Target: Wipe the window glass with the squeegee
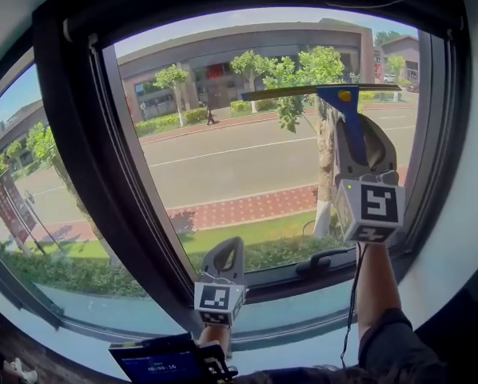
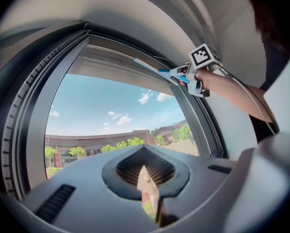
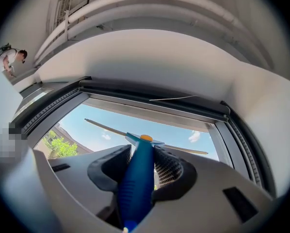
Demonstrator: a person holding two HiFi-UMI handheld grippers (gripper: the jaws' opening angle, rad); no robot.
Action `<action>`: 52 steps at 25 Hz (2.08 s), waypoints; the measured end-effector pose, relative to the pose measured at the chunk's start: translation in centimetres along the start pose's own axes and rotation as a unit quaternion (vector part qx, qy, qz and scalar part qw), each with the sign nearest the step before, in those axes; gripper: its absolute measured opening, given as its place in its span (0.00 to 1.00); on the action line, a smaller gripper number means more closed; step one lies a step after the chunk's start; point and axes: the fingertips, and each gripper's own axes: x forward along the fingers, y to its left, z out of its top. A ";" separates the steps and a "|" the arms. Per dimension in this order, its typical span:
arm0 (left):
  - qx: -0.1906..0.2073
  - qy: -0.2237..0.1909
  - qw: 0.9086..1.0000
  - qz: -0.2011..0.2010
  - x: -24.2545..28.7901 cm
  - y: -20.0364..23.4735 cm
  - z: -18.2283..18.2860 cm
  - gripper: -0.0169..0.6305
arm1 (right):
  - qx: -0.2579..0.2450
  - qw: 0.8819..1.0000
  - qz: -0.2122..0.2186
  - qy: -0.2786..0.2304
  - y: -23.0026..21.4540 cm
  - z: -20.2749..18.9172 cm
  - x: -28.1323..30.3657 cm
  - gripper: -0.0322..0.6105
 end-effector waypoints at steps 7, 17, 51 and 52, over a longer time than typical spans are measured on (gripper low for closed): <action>-0.009 -0.006 1.000 -0.006 0.4 -0.1 0.4 0.03 | -0.029 0.999 -0.018 -0.026 -0.7 5.2 6.1 0.27; -0.014 -0.014 1.000 0.007 0.9 0.5 1.2 0.03 | -0.024 0.999 -0.024 -0.042 -0.4 8.7 12.0 0.27; -0.030 -0.012 0.999 0.025 -1.1 2.3 0.7 0.03 | -0.040 0.999 -0.028 -0.024 1.0 5.2 9.8 0.27; -0.030 -0.011 0.999 0.025 -1.2 2.4 0.8 0.03 | -0.040 0.999 -0.027 -0.024 1.1 5.1 9.7 0.27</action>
